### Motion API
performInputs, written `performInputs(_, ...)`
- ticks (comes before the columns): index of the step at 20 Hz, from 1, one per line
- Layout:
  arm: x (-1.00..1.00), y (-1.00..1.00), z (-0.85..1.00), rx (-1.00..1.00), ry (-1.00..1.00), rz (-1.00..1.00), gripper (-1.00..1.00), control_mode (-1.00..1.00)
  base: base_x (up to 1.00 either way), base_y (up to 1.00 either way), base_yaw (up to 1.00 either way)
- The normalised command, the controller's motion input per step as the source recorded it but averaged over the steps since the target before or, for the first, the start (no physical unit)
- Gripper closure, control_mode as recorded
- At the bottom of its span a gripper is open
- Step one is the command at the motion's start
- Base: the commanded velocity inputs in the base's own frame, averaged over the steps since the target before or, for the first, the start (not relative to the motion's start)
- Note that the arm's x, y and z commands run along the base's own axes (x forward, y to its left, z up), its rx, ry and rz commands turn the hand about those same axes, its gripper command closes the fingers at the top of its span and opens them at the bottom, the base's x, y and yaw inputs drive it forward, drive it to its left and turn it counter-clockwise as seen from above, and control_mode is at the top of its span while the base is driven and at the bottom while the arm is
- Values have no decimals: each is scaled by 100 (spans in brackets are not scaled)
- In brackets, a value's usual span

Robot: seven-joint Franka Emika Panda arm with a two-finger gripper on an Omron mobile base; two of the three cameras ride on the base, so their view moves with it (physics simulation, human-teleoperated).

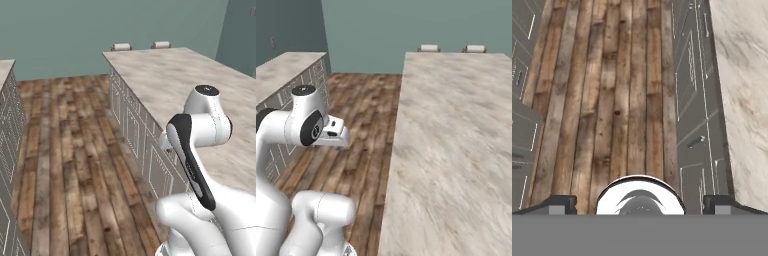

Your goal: Four empty soda cans are scattered around the kitchen. Gather all the cans and cluster them next to the stove for recycling.

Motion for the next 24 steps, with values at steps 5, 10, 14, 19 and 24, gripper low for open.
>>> performInputs(5, 0, 0, 0, 0, 0, 0, -100, 100, 57, 59, -6)
performInputs(10, 0, 0, 0, 0, 0, 0, -100, 100, 56, 60, -6)
performInputs(14, 0, 0, 0, 0, 0, 0, -100, 100, 65, 30, -8)
performInputs(19, 0, 0, 0, 0, 0, 0, -100, 100, 87, 21, -3)
performInputs(24, 0, 0, 0, 0, 0, 0, -100, 100, 92, 30, 3)
